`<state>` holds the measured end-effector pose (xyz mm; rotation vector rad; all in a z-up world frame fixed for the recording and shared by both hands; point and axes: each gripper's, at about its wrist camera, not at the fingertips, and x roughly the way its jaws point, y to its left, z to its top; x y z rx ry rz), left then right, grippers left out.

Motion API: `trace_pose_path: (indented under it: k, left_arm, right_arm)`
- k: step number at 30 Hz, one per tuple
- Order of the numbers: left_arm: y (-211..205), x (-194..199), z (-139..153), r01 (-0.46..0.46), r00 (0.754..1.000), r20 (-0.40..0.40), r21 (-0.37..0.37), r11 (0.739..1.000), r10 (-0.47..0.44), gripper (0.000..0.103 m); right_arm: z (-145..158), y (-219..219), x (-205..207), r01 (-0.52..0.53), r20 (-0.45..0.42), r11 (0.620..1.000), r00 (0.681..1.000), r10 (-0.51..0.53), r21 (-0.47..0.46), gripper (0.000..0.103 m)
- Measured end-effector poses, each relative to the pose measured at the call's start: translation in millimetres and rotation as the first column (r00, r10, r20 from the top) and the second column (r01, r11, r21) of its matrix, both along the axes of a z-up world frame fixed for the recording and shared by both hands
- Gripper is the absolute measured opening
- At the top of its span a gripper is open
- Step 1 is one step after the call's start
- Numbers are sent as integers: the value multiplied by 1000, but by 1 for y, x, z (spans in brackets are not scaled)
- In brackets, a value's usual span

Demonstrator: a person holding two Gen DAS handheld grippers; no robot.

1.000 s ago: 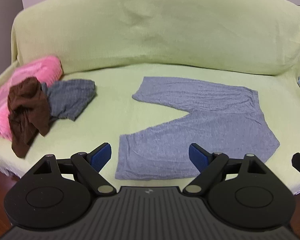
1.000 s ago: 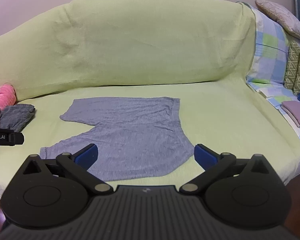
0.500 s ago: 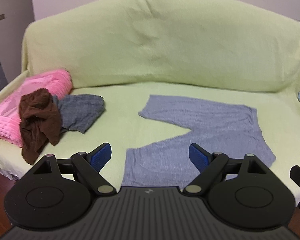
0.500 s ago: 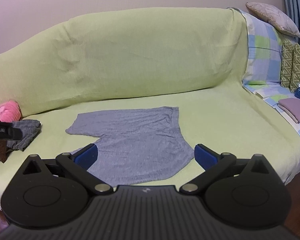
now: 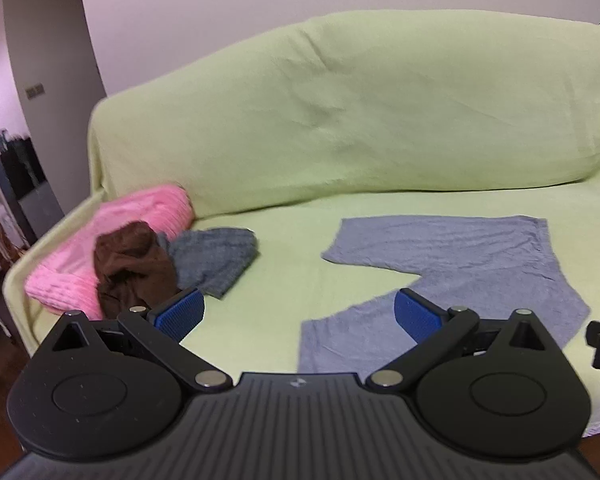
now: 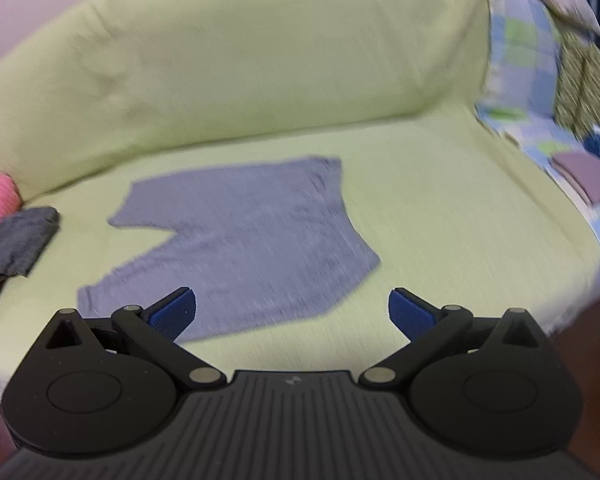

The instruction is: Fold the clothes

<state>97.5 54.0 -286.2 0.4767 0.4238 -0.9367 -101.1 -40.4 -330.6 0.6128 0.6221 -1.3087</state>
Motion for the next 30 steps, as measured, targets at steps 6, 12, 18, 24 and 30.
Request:
trace_pose_path:
  k: [6, 12, 18, 24, 30]
  left_arm:
    - [0, 0, -3, 28, 999, -38, -5, 1000, -28, 103]
    - [1, -2, -2, 51, 996, -71, -25, 998, -53, 103]
    - [-1, -5, -1, 59, 995, -84, -39, 997, -62, 102]
    - [-2, -8, -4, 80, 990, -116, -29, 996, -82, 102]
    - [-4, -6, -5, 85, 985, -147, -32, 996, -89, 102]
  right_arm:
    - [-4, -3, -3, -13, -36, 1000, 999, 13, 5, 102]
    - [-2, -1, -3, -18, -39, 999, 999, 17, -27, 102]
    - [2, -1, 0, -46, -52, 997, 998, 42, -62, 102]
    - [2, 0, 2, -65, -64, 995, 996, 61, -72, 102]
    - [-1, 2, 3, -70, -60, 996, 996, 66, -60, 102]
